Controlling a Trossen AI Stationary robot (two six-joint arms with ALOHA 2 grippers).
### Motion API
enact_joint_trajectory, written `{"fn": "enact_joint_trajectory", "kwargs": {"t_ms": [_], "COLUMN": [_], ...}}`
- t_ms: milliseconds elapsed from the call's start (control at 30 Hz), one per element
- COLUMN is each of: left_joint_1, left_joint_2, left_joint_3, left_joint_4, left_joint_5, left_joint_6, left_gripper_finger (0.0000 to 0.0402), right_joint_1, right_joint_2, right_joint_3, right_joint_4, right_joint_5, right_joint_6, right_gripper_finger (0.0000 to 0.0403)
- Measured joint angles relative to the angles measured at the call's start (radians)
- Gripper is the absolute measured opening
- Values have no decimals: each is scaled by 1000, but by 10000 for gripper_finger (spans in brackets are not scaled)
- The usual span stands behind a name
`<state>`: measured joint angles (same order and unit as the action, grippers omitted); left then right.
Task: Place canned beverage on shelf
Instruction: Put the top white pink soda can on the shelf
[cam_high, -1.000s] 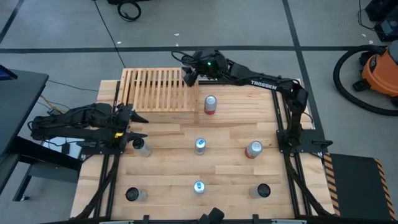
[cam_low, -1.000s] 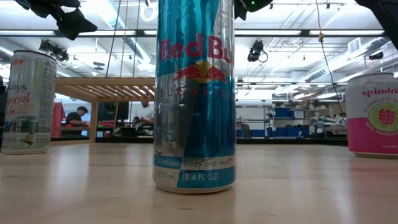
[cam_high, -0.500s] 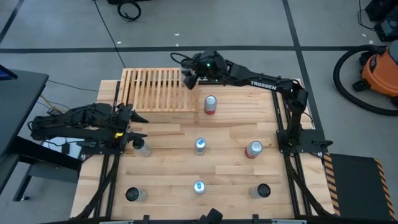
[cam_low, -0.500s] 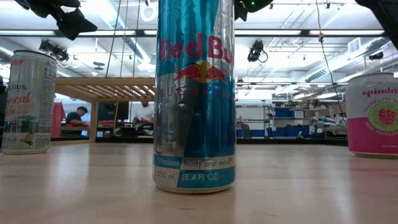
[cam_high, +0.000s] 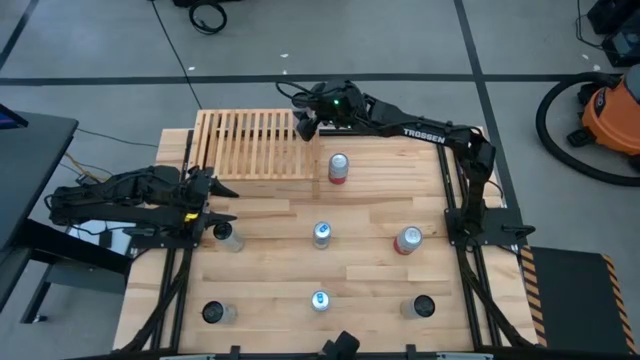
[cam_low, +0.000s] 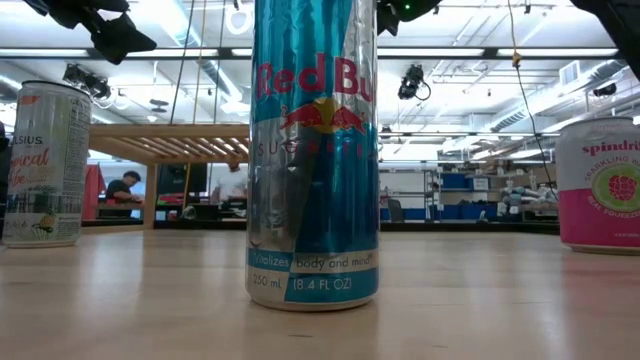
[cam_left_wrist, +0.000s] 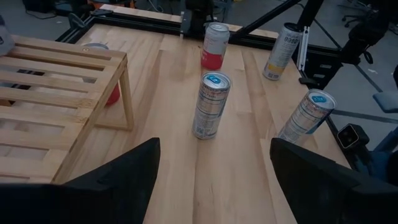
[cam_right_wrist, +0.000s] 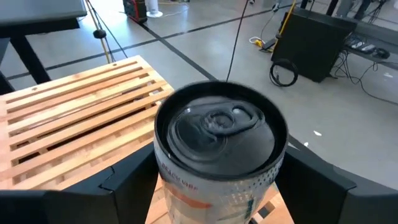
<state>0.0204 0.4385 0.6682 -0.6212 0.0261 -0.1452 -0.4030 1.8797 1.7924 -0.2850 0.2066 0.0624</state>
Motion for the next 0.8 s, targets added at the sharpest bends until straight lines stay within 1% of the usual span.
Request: {"fn": "enact_joint_trajectory", "kwargs": {"t_ms": [467,800], "left_joint_1": [0,0], "left_joint_2": [0,0], "left_joint_3": [0,0], "left_joint_4": [0,0], "left_joint_5": [0,0], "left_joint_6": [0,-1], "left_gripper_finger": [314,314], "right_joint_1": [2,-3], "right_joint_2": [0,-23], "right_joint_3": [0,3], "right_joint_4": [14,10], "right_joint_5": [-26,-17], "right_joint_6": [-29,-57], "right_gripper_finger": [349,360]}}
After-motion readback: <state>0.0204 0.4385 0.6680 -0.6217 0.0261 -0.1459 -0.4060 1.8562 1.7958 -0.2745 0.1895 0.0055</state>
